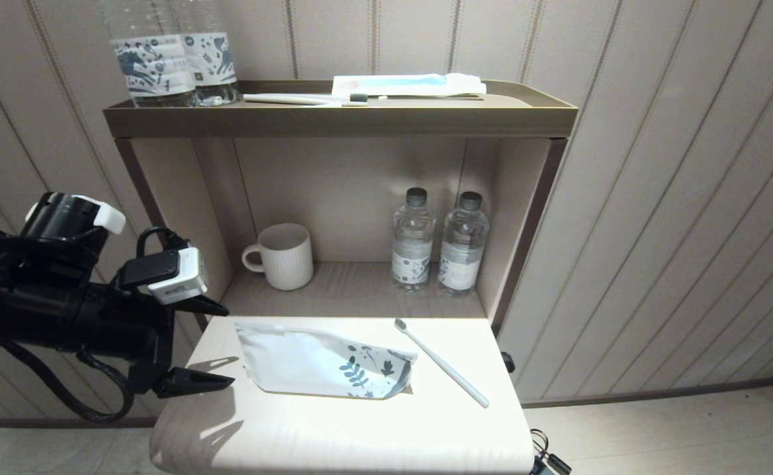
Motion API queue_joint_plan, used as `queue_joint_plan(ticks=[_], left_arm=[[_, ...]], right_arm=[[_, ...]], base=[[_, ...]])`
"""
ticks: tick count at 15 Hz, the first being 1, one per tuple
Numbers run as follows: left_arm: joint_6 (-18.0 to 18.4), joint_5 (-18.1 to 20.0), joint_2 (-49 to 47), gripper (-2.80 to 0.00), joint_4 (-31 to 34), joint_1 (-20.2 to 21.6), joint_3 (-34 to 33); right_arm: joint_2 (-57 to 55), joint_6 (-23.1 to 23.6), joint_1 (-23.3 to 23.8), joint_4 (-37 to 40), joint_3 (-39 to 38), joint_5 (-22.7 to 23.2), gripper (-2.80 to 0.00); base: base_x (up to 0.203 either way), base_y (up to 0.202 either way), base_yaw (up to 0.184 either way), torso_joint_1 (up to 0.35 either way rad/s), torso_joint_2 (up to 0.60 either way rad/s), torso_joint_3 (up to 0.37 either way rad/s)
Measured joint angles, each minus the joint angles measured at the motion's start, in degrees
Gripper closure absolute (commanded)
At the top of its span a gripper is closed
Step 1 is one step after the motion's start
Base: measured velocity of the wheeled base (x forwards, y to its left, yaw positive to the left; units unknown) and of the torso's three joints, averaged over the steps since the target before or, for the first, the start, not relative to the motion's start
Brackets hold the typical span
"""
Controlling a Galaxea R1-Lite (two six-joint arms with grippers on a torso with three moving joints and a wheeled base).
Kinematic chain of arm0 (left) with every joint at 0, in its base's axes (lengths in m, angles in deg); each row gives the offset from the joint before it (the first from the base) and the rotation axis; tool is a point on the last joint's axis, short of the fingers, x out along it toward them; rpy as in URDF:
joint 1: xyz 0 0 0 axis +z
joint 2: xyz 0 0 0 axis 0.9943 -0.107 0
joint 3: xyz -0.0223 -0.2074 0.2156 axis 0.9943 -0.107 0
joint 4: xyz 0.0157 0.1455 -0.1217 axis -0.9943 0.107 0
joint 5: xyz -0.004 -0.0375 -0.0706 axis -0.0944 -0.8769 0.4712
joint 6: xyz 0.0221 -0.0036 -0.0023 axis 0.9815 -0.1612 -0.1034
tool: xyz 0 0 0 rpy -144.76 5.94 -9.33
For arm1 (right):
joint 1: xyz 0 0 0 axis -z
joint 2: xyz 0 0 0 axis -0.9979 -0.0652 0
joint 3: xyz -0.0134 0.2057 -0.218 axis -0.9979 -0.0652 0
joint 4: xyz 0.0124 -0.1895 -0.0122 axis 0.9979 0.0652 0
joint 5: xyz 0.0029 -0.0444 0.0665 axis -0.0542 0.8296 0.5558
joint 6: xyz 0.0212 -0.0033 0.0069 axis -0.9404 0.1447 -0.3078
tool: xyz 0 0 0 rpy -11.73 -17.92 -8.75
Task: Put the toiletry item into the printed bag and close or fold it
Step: Pick up the storage bag
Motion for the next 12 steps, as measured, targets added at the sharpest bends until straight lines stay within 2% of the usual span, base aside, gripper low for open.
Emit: queue_joint_plan(ticks=[5, 12], left_arm=[[-0.1, -0.1, -3.2, -2.80, -1.6, -2.3, 0.5], [-0.3, -0.4, -8.2, -2.80, -6.0, -2.7, 1.2]], right_arm=[[0.0, 0.0, 0.0, 0.0, 0.0, 0.0, 0.00], [0.0, 0.0, 0.0, 0.0, 0.0, 0.0, 0.00]], base=[[0.000, 0.000, 0.000, 0.000, 0.00, 0.000], [0.000, 0.000, 0.000, 0.000, 0.00, 0.000]])
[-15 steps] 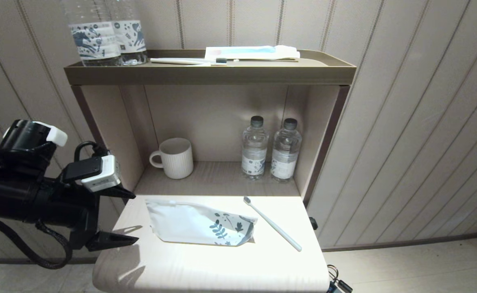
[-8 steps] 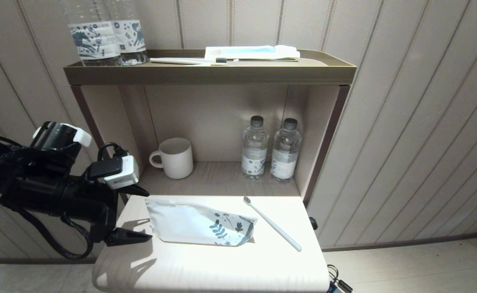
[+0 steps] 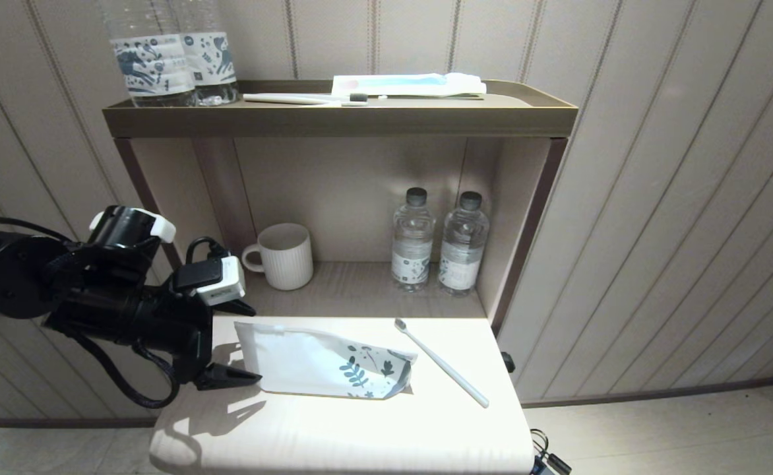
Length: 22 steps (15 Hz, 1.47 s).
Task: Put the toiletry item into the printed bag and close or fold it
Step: Pick up the storage bag
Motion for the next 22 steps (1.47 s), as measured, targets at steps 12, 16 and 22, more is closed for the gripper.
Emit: queue_joint_plan(ticks=[12, 16, 22], left_arm=[[0.0, 0.2, -2.9, -2.80, 0.0, -1.4, 1.4], [-0.9, -1.8, -3.4, 0.00, -0.2, -1.9, 1.7], [-1.0, -3.0, -3.9, 0.00, -0.5, -2.4, 1.9]], right_arm=[[0.0, 0.0, 0.0, 0.0, 0.0, 0.0, 0.00], [0.0, 0.0, 0.0, 0.0, 0.0, 0.0, 0.00], [0.0, 0.0, 0.0, 0.0, 0.0, 0.0, 0.00]], base=[[0.000, 0.000, 0.000, 0.000, 0.00, 0.000], [0.000, 0.000, 0.000, 0.000, 0.00, 0.000], [0.000, 0.000, 0.000, 0.000, 0.00, 0.000]])
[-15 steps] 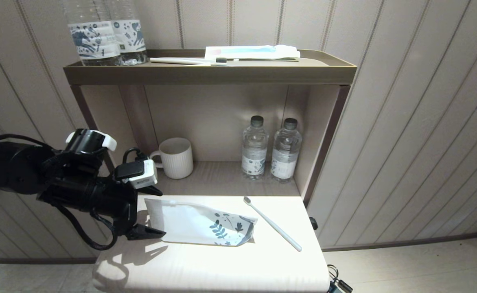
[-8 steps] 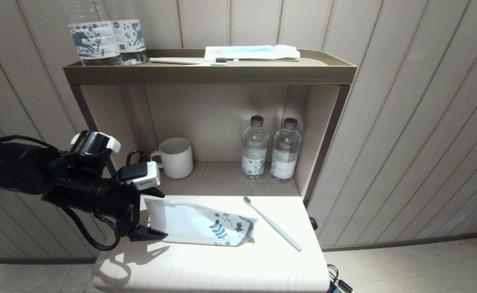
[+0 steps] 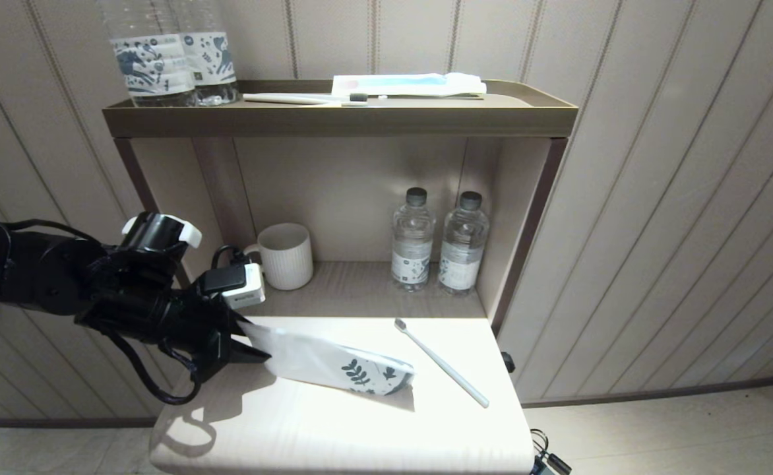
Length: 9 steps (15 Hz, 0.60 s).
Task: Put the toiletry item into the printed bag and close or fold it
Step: Pick up the storage bag
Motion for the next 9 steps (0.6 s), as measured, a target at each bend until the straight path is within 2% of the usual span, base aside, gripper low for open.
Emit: queue_joint_plan(ticks=[5, 9], left_arm=[[0.0, 0.1, 0.0, 0.00, 0.2, -0.4, -0.1], [-1.5, 1.3, 1.3, 0.00, 3.4, -0.8, 0.7]], right_arm=[[0.0, 0.0, 0.0, 0.0, 0.0, 0.0, 0.00], [0.0, 0.7, 0.0, 0.0, 0.0, 0.3, 0.00]], base=[[0.000, 0.000, 0.000, 0.000, 0.00, 0.000], [0.000, 0.000, 0.000, 0.000, 0.00, 0.000]])
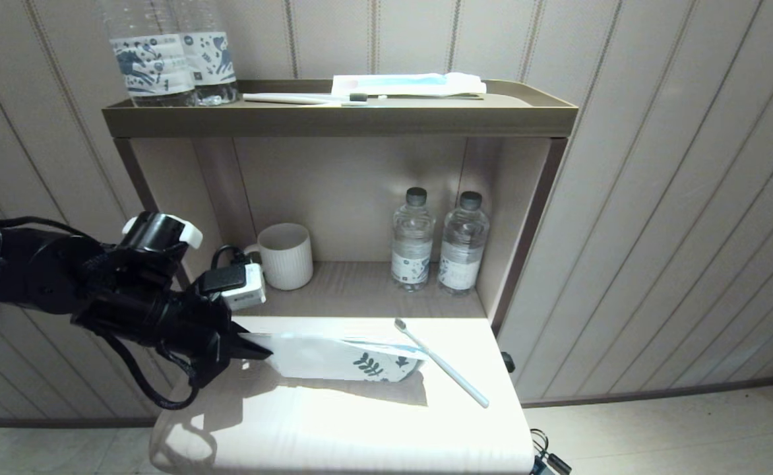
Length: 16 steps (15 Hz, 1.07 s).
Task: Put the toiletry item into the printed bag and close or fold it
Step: Pick up the storage bag
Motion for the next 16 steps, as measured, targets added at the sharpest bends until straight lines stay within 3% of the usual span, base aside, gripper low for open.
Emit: queue_joint_plan(ticks=[4, 14, 15, 16], left_arm=[[-1.4, -0.3, 3.0, 0.00, 13.2, 0.2, 3.8], [-0.4, -4.7, 6.3, 0.00, 14.2, 2.6, 1.0], [0.0, -4.7, 6.3, -2.80, 14.0, 2.6, 0.3], [0.7, -4.6, 6.3, -2.80, 13.1, 2.7, -0.4]], right_arm=[[0.0, 0.2, 0.0, 0.0, 0.0, 0.2, 0.00], [0.0, 0.2, 0.0, 0.0, 0.0, 0.2, 0.00], [0.0, 0.1, 0.0, 0.0, 0.0, 0.2, 0.00], [0.0, 0.1, 0.0, 0.0, 0.0, 0.2, 0.00]], base=[[0.000, 0.000, 0.000, 0.000, 0.00, 0.000], [0.000, 0.000, 0.000, 0.000, 0.00, 0.000], [0.000, 0.000, 0.000, 0.000, 0.00, 0.000], [0.000, 0.000, 0.000, 0.000, 0.00, 0.000]])
